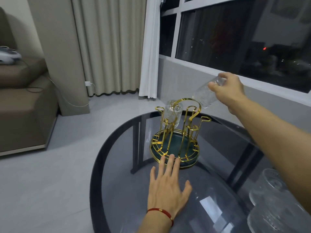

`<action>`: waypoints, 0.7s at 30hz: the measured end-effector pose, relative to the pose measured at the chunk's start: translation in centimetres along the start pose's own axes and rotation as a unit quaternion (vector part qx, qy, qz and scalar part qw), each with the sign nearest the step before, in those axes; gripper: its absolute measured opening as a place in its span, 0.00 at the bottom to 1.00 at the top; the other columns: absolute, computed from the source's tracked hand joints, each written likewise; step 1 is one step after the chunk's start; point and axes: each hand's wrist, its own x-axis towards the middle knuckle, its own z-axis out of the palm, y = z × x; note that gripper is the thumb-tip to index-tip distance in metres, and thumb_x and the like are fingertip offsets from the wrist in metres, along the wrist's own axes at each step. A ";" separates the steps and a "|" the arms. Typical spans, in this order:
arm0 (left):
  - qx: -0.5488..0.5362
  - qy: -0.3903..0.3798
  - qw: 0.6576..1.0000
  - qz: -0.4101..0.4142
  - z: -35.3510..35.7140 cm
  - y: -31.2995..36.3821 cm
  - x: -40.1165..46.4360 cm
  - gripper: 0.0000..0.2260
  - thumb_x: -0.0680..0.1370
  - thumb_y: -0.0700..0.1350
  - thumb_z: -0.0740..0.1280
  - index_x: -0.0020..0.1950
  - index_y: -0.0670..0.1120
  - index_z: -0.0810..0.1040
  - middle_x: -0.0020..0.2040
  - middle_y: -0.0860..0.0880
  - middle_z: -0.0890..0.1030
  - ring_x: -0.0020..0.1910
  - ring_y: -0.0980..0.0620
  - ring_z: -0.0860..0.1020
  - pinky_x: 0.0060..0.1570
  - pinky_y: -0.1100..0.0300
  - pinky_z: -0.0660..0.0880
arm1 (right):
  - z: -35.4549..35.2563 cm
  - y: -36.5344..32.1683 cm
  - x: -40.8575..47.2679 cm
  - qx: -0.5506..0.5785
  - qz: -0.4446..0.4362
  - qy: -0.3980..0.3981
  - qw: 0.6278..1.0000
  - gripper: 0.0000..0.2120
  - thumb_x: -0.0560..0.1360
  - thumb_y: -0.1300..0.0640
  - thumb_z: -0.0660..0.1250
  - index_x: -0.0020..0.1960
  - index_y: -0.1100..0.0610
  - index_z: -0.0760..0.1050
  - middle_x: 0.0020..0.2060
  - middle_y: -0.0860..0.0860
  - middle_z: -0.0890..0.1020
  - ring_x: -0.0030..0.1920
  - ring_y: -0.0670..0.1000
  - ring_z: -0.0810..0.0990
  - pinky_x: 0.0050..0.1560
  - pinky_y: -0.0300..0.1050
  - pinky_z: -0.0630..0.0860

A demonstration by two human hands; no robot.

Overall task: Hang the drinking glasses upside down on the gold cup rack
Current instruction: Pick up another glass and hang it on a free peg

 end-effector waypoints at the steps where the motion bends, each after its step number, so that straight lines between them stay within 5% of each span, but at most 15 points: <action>1: -0.001 0.000 1.000 0.001 0.1 0.0 0.1 0.35 0.79 0.65 0.48 0.83 0.54 0.47 0.84 0.55 0.45 0.82 0.50 0.39 0.79 0.42 0.46 | 0.5 -0.1 0.4 -0.008 -0.007 -0.010 1.000 0.29 0.78 0.51 0.73 0.77 0.54 0.71 0.75 0.55 0.74 0.73 0.58 0.74 0.72 0.56 0.74; 11: -0.005 0.000 1.000 0.001 0.5 -0.2 0.6 0.37 0.77 0.69 0.47 0.83 0.56 0.47 0.84 0.55 0.44 0.82 0.50 0.39 0.77 0.43 0.41 | 3.3 0.9 2.0 -0.051 -0.004 -0.171 0.984 0.28 0.76 0.62 0.76 0.75 0.55 0.76 0.73 0.56 0.77 0.75 0.60 0.72 0.72 0.58 0.70; 19: -0.010 -0.004 1.000 -0.005 0.4 -0.2 0.5 0.37 0.76 0.68 0.46 0.83 0.57 0.43 0.83 0.57 0.40 0.81 0.52 0.37 0.79 0.43 0.42 | 3.5 1.1 3.5 -0.034 0.097 -0.287 0.952 0.18 0.72 0.64 0.79 0.58 0.50 0.84 0.59 0.50 0.83 0.67 0.59 0.76 0.47 0.53 0.77; 21: -0.011 -0.007 1.000 -0.004 0.4 -0.2 0.6 0.37 0.76 0.68 0.46 0.83 0.57 0.43 0.83 0.57 0.40 0.81 0.52 0.37 0.79 0.43 0.42 | 3.7 1.4 3.7 -0.038 0.098 -0.311 0.945 0.17 0.70 0.63 0.80 0.55 0.48 0.85 0.57 0.49 0.84 0.66 0.58 0.78 0.48 0.54 0.78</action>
